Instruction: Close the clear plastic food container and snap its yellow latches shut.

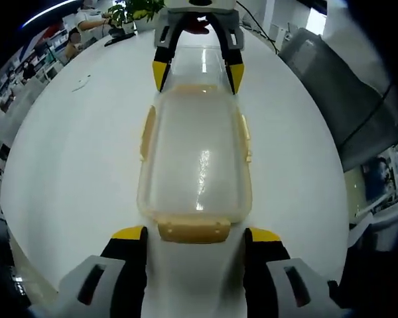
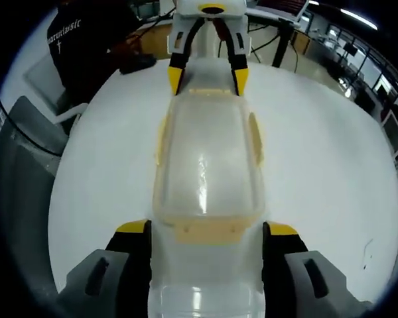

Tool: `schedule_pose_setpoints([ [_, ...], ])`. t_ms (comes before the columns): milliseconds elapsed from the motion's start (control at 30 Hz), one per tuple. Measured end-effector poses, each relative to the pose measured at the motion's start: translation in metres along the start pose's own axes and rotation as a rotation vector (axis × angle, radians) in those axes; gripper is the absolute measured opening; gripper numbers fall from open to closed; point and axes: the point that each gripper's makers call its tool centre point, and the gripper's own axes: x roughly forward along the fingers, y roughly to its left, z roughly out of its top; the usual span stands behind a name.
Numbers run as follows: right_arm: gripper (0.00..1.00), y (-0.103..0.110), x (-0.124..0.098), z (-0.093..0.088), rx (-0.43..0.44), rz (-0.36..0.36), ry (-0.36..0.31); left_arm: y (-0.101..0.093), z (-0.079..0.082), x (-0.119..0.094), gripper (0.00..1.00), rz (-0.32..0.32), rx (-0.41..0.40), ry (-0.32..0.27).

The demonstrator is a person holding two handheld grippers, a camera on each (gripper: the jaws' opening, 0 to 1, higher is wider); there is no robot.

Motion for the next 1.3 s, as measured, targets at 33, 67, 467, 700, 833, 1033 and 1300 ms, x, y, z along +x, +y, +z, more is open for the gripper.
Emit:
schedule_pose_setpoints([
  [33, 0.64, 0.0000, 0.0005, -0.0005, 0.000, -0.002, 0.004, -0.0004, 0.0005, -0.0002, 0.52, -0.002, 0.004, -0.001],
  [67, 0.63, -0.0002, 0.0011, -0.0006, -0.002, -0.002, 0.007, -0.0005, 0.0007, -0.0002, 0.51, -0.003, 0.005, -0.002],
  [467, 0.55, -0.0024, 0.0026, 0.0013, -0.009, -0.004, 0.008, -0.0012, 0.0044, -0.0003, 0.44, -0.008, 0.013, -0.009],
  [700, 0.52, -0.0024, 0.0015, -0.0005, -0.008, -0.003, 0.012, -0.0020, 0.0081, 0.0001, 0.40, -0.015, 0.031, 0.000],
  [833, 0.50, -0.0038, 0.0025, -0.0018, -0.009, 0.000, 0.016, -0.0030, 0.0085, -0.0002, 0.38, -0.018, 0.039, 0.006],
  [1033, 0.47, -0.0041, 0.0037, -0.0032, -0.004, 0.008, 0.019, -0.0037, 0.0091, -0.0007, 0.36, -0.018, 0.036, 0.007],
  [1300, 0.44, -0.0045, 0.0040, -0.0038, -0.005, 0.011, 0.020, -0.0054, 0.0094, -0.0010, 0.35, -0.019, 0.038, 0.012],
])
